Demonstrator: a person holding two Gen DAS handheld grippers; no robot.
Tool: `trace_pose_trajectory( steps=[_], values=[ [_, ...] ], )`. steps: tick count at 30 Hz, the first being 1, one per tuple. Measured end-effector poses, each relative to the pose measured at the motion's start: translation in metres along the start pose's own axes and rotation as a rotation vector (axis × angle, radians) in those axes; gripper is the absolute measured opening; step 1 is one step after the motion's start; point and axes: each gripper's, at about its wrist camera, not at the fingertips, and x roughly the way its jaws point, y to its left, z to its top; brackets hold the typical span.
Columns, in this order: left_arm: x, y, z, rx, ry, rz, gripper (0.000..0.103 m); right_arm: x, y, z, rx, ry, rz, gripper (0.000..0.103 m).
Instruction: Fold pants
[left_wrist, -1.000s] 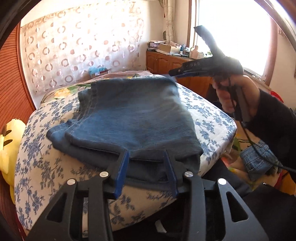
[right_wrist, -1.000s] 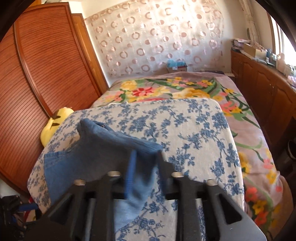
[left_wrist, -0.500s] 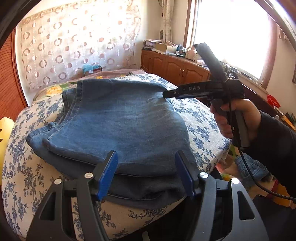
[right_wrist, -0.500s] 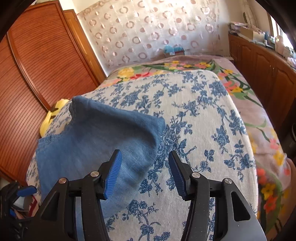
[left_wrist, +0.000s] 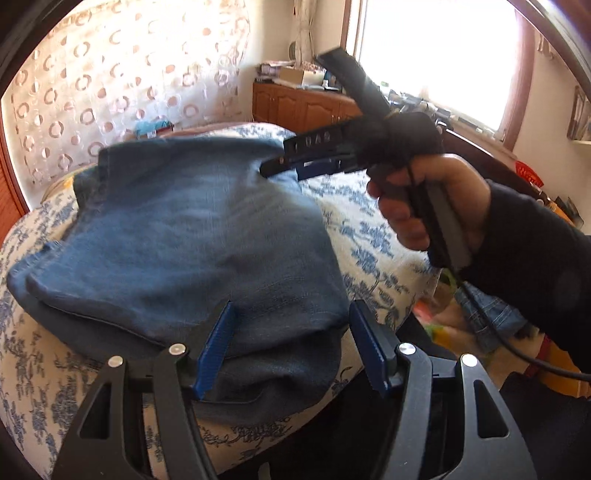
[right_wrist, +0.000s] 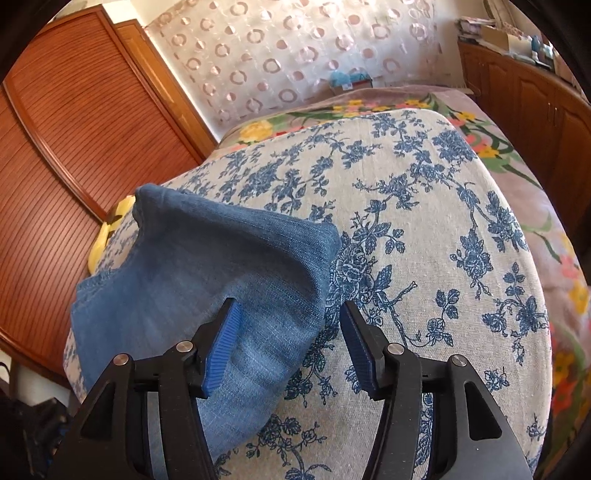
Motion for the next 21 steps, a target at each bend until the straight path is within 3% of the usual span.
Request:
trace_pose_trajectory(
  steps=[4, 5, 7, 8, 9, 10, 12, 17, 21],
  values=[
    [0.007, -0.004, -0.004, 0.033, 0.004, 0.026, 0.063, 0.001, -0.003, -0.002, 0.008, 0.005, 0.019, 0.057],
    [0.009, -0.004, -0.005, 0.042, 0.006, 0.036, 0.053, 0.003, -0.003, -0.002, 0.009, 0.009, 0.026, 0.056],
    [0.013, -0.004, -0.005, 0.045, 0.02, 0.05, 0.03, 0.004, -0.002, -0.003, 0.008, 0.015, 0.047, 0.044],
    [0.013, -0.002, -0.005, 0.039, 0.019, 0.043, 0.026, 0.006, -0.001, -0.004, 0.007, 0.02, 0.06, 0.033],
    [0.012, -0.002, -0.005, 0.039, 0.021, 0.036, 0.015, 0.006, 0.001, -0.004, 0.002, 0.02, 0.07, 0.02],
    [0.01, -0.001, -0.003, 0.04, 0.016, 0.039, 0.01, 0.004, 0.004, -0.004, -0.011, 0.013, 0.07, 0.015],
    [0.001, 0.0, 0.001, 0.044, 0.0, 0.047, 0.006, 0.0, 0.008, -0.002, -0.025, 0.003, 0.068, 0.008],
    [-0.051, 0.006, 0.025, 0.037, -0.112, 0.053, 0.004, -0.047, 0.024, 0.02, -0.044, -0.099, 0.14, 0.005],
    [-0.099, 0.009, 0.059, 0.049, -0.212, 0.035, 0.004, -0.1, 0.054, 0.046, -0.119, -0.192, 0.131, 0.005]
  ],
)
